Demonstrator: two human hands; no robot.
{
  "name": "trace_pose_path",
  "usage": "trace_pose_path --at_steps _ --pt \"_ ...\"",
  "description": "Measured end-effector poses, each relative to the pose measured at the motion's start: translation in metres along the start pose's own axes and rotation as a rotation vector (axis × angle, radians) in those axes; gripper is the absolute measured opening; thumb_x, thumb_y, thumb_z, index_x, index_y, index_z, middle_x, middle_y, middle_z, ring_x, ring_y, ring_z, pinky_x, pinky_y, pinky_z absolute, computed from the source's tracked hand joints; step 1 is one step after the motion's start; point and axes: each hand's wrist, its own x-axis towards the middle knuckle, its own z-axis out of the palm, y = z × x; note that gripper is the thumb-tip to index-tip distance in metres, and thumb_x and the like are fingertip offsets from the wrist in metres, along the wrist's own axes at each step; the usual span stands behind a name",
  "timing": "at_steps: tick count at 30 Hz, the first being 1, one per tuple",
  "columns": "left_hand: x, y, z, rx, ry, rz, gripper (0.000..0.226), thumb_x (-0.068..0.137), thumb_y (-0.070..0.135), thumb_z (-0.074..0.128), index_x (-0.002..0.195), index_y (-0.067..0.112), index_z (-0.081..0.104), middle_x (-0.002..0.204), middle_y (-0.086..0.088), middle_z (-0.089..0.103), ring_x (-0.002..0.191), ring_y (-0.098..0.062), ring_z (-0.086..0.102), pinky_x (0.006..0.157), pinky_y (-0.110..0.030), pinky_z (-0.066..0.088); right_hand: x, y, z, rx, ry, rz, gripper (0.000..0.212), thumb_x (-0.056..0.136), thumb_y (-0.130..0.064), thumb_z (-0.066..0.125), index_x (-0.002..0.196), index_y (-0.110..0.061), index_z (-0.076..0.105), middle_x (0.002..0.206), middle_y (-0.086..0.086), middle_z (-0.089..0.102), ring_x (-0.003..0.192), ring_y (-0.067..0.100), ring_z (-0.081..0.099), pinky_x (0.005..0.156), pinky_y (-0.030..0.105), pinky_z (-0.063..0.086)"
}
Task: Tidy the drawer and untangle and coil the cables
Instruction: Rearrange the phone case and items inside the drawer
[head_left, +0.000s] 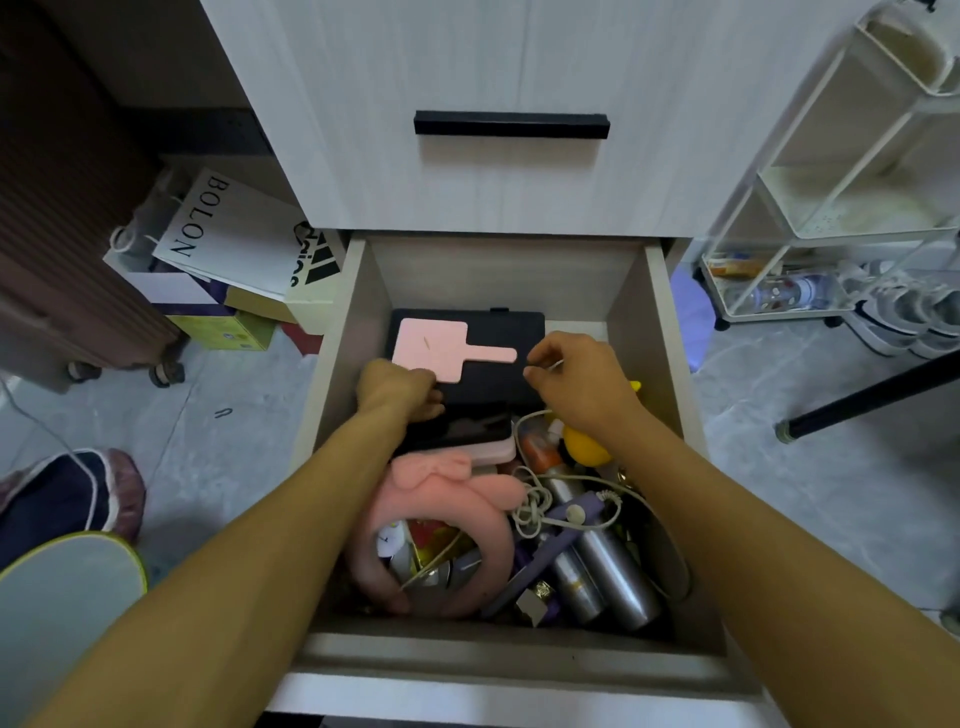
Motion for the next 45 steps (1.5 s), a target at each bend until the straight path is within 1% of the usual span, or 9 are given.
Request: trace_pose_path --at_steps 3,5,11,18,22,25,32,36,45 --pt "-0.003 -0.005 -0.008 0.672 0.066 0.653 0.017 0.088 0.010 0.063 0.101 0.003 0.070 0.098 -0.012 0.068 0.083 -0.022 0.063 0.074 -0.028 0.051 0.000 0.001 0.005 -0.090 -0.015 -0.032 0.013 0.092 -0.021 0.063 0.101 -0.015 0.068 0.097 0.001 0.068 0.086 0.015 0.059 0.074 0.027 0.048" --pt "-0.002 -0.008 -0.007 1.029 -0.071 0.913 0.037 0.089 0.011 0.059 0.125 0.015 0.064 0.131 -0.016 0.054 0.112 -0.033 0.055 0.092 -0.040 0.050 0.000 0.001 0.008 -0.143 -0.024 -0.052 0.013 0.091 -0.023 0.063 0.101 -0.016 0.068 0.096 0.000 0.069 0.088 0.016 0.060 0.073 0.028 0.048" --pt "0.016 -0.002 -0.002 1.616 -0.212 0.699 0.082 0.092 0.023 0.052 0.157 0.023 0.000 0.163 -0.013 -0.009 0.148 -0.039 0.004 0.118 -0.048 0.020 -0.001 0.003 0.009 -0.156 -0.036 -0.080 0.013 0.091 -0.022 0.062 0.099 -0.015 0.069 0.097 0.004 0.071 0.091 0.021 0.064 0.081 0.038 0.055" --pt "0.018 0.004 -0.006 1.421 -0.313 0.594 0.089 0.088 0.008 0.052 0.156 0.028 -0.001 0.163 -0.007 -0.014 0.149 -0.036 -0.006 0.122 -0.045 0.011 -0.004 0.002 0.013 -0.150 -0.050 -0.066 0.010 0.090 -0.024 0.062 0.095 -0.017 0.067 0.095 0.002 0.070 0.089 0.021 0.064 0.076 0.036 0.055" --pt "0.001 0.009 -0.019 1.494 -0.330 0.694 0.060 0.085 0.013 0.055 0.144 0.022 0.043 0.144 -0.011 0.043 0.127 -0.033 0.048 0.100 -0.044 0.047 -0.013 -0.003 0.016 -0.330 -0.166 -0.188 0.019 0.089 -0.030 0.059 0.104 -0.020 0.066 0.101 0.002 0.070 0.096 0.024 0.062 0.074 0.032 0.050" --pt "-0.025 0.007 -0.039 1.759 -0.239 0.924 0.034 0.088 0.021 0.052 0.122 0.023 0.060 0.115 -0.005 0.064 0.102 -0.027 0.062 0.083 -0.036 0.049 -0.017 -0.007 0.012 -0.368 -0.287 -0.294 0.030 0.085 -0.031 0.060 0.114 -0.022 0.064 0.104 0.002 0.069 0.099 0.025 0.061 0.078 0.035 0.052" --pt "-0.046 0.004 -0.091 1.692 -0.161 1.265 0.030 0.092 0.034 0.044 0.105 0.024 0.068 0.092 0.001 0.070 0.089 -0.020 0.061 0.088 -0.031 0.034 -0.009 -0.015 0.015 -0.478 -0.443 -0.311 0.051 0.081 -0.061 0.062 0.118 -0.025 0.063 0.109 0.002 0.067 0.097 0.023 0.061 0.081 0.036 0.051" --pt "-0.042 -0.002 -0.091 1.287 -0.135 1.220 0.022 0.084 0.027 0.057 0.095 0.021 0.074 0.077 0.002 0.070 0.071 -0.020 0.061 0.085 -0.031 0.043 0.004 -0.024 0.018 -0.488 -0.574 -0.252 0.047 0.081 -0.048 0.067 0.121 -0.024 0.062 0.115 0.001 0.063 0.103 0.024 0.060 0.086 0.040 0.052" --pt "-0.040 -0.003 -0.094 1.165 -0.111 1.201 0.019 0.084 0.028 0.060 0.095 0.024 0.075 0.073 0.002 0.067 0.072 -0.016 0.051 0.077 -0.032 0.048 0.010 -0.029 0.022 -0.658 -0.647 -0.322 0.041 0.090 -0.047 0.056 0.114 -0.013 0.056 0.107 0.013 0.059 0.094 0.030 0.058 0.076 0.038 0.049"
